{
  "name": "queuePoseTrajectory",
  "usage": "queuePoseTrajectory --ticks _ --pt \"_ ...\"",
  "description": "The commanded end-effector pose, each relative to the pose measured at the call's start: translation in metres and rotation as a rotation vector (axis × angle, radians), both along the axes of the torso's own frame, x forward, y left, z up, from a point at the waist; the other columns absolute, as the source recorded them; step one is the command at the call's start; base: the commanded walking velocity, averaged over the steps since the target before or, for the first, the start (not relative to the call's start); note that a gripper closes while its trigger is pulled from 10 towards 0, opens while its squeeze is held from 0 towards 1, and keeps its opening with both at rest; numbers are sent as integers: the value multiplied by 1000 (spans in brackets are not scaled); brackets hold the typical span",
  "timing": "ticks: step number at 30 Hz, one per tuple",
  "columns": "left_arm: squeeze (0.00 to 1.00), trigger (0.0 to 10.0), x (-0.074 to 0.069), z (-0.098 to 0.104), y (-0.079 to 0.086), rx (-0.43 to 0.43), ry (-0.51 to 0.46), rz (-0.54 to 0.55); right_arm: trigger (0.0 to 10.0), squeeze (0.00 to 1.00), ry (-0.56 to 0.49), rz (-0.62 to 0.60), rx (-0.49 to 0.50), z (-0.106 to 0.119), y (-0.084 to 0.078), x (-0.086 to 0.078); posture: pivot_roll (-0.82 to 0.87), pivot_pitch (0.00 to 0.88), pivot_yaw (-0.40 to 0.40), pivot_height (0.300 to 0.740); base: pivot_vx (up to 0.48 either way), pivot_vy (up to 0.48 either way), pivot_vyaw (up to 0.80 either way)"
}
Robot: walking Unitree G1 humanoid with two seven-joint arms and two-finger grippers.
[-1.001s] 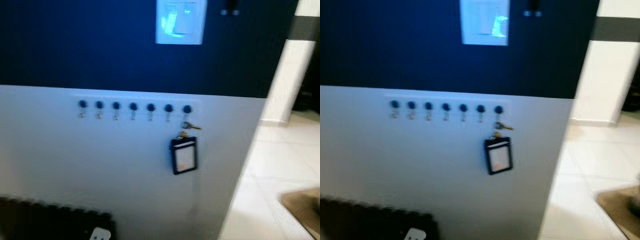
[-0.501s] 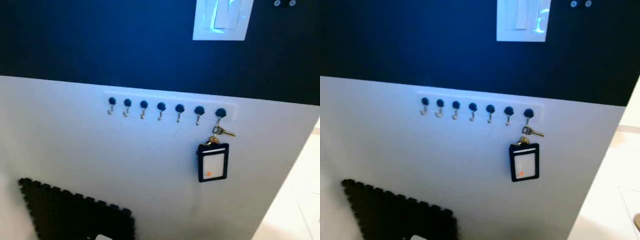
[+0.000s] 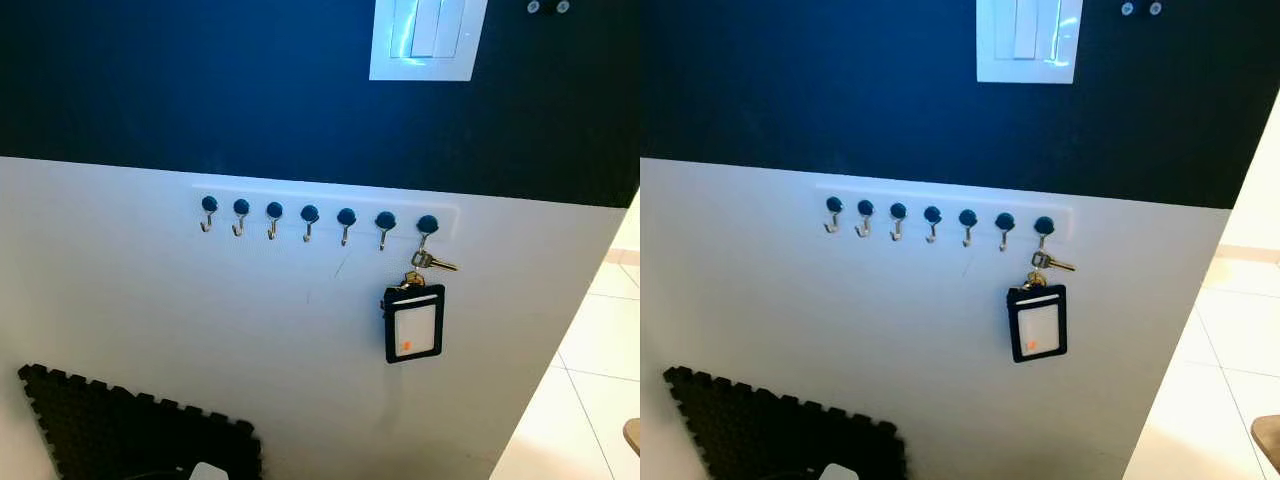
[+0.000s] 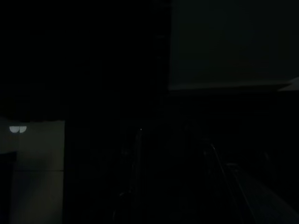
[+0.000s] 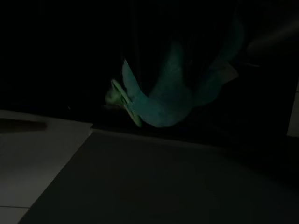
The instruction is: Hang keys on a hook
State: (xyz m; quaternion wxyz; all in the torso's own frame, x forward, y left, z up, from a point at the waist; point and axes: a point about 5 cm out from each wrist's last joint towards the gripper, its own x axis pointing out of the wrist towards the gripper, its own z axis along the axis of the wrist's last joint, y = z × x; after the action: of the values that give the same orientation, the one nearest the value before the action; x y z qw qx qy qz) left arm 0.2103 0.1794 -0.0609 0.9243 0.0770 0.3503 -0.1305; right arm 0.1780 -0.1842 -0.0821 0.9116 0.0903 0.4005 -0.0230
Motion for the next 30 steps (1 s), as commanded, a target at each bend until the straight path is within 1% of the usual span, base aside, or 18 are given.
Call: queuePoseTrajectory --ticks 1,6,12,21,27,30 --pt "0 10000 -1 -1 -1 -2 12 -2 10000 0 -8 -23 3 0 -1 0 42 19 35 740 0 0 0" --pt "0 10000 -2 -2 -4 -6 16 -28 10000 0 -9 -26 4 0 -1 -1 42 19 35 740 0 0 0" --pt "0 10000 -3 -2 -4 -12 10 -31 10000 0 -7 -26 3 0 -1 -2 42 19 35 740 0 338 0" --pt "0 10000 -4 -2 -4 -11 9 -37 10000 0 -8 -24 0 0 -2 -1 42 10 35 740 0 460 0" --pt "0 10000 -3 -1 -4 -25 -6 -46 10000 0 -9 -24 1 0 -2 -1 43 10 37 740 0 0 0" --pt "0 10000 -2 0 -5 -26 -10 -81 10000 0 -9 -26 1 0 -2 -2 43 11 39 740 0 0 0"
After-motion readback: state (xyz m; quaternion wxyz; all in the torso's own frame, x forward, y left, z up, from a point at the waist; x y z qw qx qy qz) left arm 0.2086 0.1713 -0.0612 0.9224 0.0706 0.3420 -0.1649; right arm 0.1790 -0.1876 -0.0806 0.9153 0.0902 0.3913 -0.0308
